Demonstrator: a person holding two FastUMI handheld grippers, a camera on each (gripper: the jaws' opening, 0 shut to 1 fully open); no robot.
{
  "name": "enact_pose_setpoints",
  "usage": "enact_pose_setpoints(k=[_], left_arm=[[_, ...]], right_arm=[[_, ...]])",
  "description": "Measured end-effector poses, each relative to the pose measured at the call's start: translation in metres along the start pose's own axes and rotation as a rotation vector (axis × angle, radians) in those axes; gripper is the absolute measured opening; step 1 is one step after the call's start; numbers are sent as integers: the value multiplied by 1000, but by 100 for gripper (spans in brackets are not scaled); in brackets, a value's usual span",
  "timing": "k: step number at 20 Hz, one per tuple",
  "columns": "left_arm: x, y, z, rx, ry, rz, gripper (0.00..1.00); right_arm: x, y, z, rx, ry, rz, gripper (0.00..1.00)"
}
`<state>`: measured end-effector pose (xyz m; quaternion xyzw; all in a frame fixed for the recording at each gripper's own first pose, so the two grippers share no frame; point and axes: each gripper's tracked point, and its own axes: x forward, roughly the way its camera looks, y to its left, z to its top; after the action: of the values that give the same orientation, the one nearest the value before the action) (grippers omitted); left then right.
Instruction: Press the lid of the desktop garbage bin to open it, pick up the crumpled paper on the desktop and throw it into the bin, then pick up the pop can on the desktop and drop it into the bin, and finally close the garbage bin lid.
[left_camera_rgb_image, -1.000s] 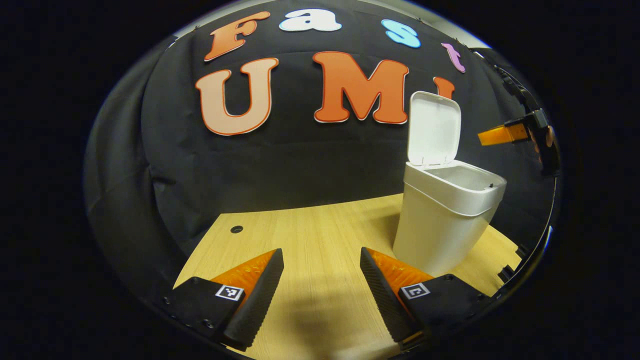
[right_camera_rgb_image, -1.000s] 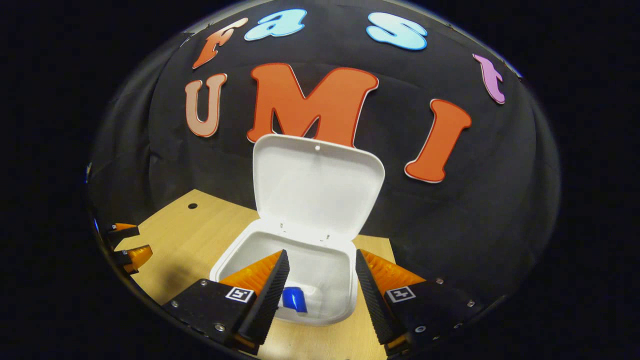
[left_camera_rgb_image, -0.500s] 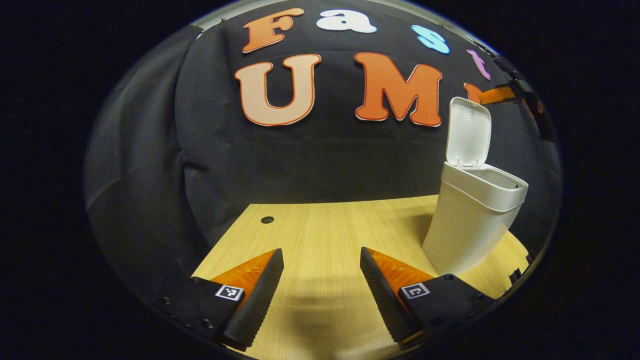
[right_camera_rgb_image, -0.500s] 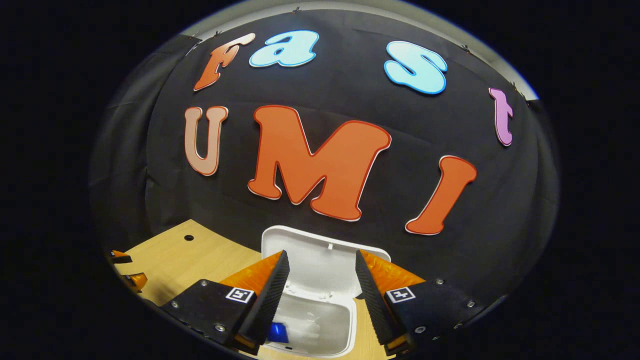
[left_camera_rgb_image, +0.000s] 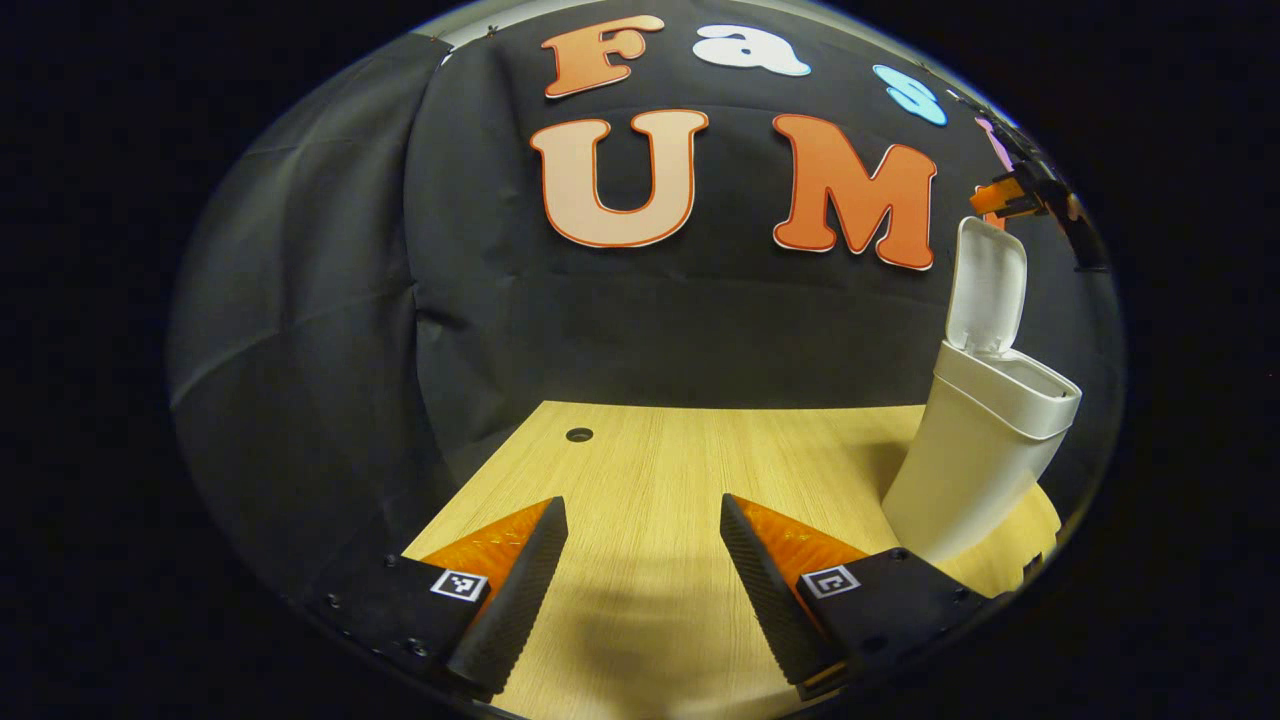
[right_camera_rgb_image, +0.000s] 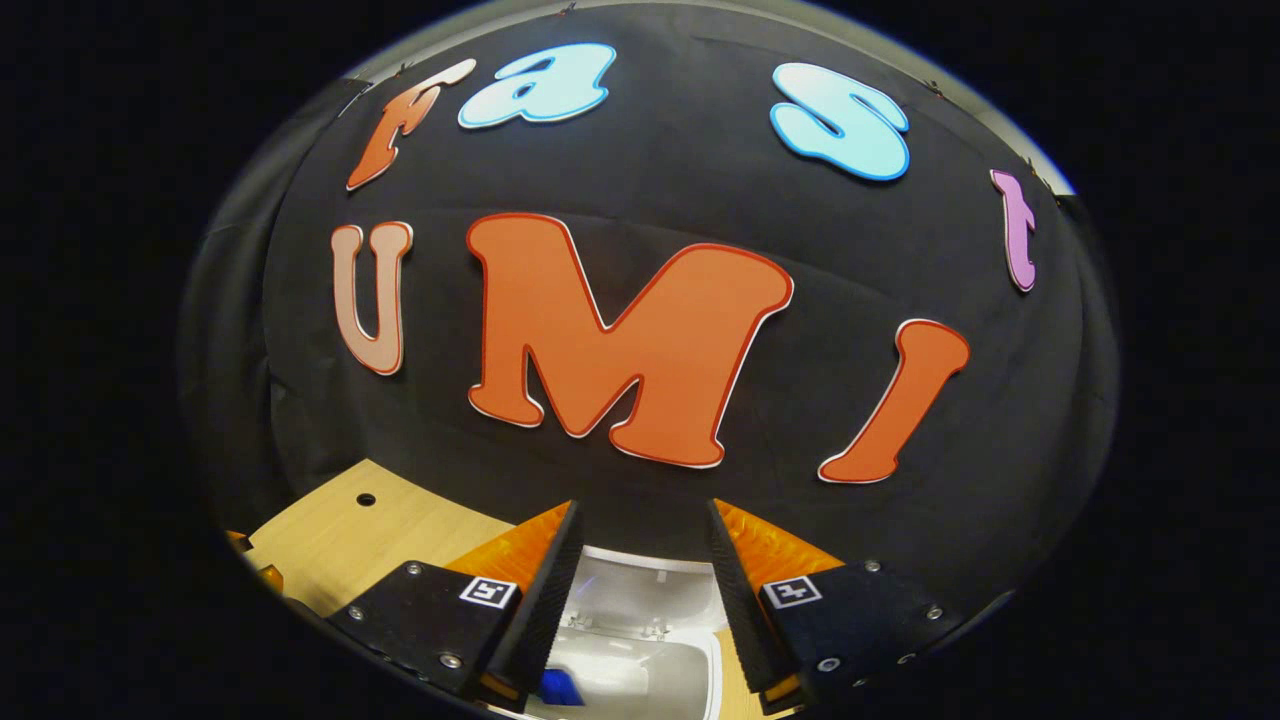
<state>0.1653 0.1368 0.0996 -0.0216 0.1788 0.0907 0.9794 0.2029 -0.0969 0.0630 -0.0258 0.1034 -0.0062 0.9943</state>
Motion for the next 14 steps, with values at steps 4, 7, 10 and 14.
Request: enact_pose_setpoints(k=[4,7,10,14], left_arm=[[-1,3,-2,2,2,5,98],[1,-3,-2,8,5,-17,98],[5,-12,-3,21,12,-43,98],[10,-28,-2,39,16,-82,98]], right_arm=[[-7,11,-11,70,24,18,74],[-20,18,-33,63,75,30,74],[-34,21,-49,46,104,39,75],[-53,30,-84,98,194,57,75]])
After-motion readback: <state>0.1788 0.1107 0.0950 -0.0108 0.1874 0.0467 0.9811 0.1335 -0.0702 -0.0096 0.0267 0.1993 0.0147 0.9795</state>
